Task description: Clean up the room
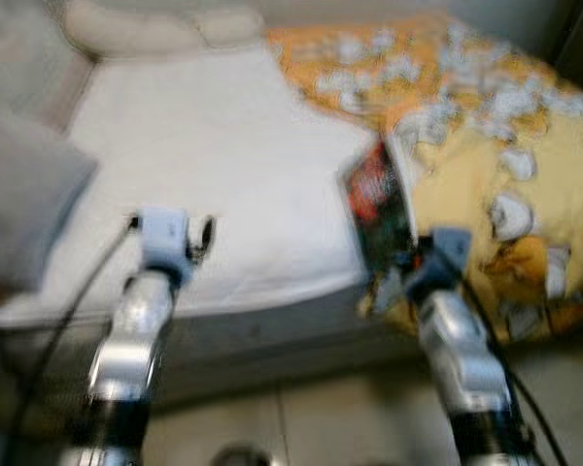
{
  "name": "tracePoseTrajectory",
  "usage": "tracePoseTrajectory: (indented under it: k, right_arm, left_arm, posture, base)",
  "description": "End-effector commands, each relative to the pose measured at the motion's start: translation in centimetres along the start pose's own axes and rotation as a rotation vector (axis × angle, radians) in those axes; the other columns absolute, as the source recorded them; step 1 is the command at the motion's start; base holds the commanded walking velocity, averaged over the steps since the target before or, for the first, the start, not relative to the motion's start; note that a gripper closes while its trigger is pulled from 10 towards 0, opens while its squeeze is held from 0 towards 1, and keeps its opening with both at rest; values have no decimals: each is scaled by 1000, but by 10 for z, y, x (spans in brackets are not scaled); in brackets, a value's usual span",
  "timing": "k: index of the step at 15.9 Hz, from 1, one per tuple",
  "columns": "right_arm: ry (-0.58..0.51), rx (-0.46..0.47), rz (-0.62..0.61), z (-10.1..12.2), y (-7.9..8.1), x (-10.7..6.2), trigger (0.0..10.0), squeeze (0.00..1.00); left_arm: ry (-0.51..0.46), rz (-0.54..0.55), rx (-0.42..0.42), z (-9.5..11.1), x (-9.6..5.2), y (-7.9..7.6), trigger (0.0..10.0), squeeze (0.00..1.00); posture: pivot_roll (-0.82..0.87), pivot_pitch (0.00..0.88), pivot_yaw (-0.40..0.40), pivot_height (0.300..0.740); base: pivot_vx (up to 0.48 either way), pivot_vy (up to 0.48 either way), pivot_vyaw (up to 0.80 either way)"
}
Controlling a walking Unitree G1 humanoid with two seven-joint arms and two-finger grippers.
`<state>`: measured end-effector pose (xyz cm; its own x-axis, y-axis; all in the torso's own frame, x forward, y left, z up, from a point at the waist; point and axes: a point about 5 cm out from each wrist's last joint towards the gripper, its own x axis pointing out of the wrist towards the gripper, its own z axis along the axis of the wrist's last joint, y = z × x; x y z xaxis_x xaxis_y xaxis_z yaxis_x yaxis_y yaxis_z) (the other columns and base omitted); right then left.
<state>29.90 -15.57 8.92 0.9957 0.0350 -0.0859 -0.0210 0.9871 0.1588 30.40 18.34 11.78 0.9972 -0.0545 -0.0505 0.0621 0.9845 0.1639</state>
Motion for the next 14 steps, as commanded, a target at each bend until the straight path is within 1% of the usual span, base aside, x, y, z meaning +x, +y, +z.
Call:
tracePoseTrajectory:
  k: [1,7,8,9,11,12,14]
  right_arm:
    - [-47,2,7,11,4,4,10000,0]
    - [-49,-3,32,11,6,6,9882,0]
    - [-54,-2,45,11,7,6,0,0]
    - [-52,-9,40,11,7,6,10000,0]
    - [-50,-7,37,10,6,7,10000,0]
    - [-54,-5,35,11,6,7,10000,0]
    - [-59,-5,35,11,6,7,10000,0]
  left_arm:
    - [-4,27,17,2,0,10,10000,0]
    - [-9,24,17,2,1,9,10000,0]
    - [-10,24,17,2,1,9,10000,0]
    - [-10,24,15,2,1,9,10000,0]
    - [-36,22,3,5,1,7,10000,0]
    - [-30,17,12,5,1,6,10000,0]
    - [-46,-8,29,6,0,5,10000,0]
  posture:
    - [38,0,22,740]
    - [49,0,7,740]
    - [50,0,6,740]
    - [50,0,6,740]
    - [52,0,5,740]
    - [52,0,5,740]
    - [53,0,3,740]
  base:
    - [0,394,0]
    - [0,396,0]
    - [0,398,0]
    - [0,371,0]
    - [0,0,0]
    - [0,0,0]
    - [0,0,0]
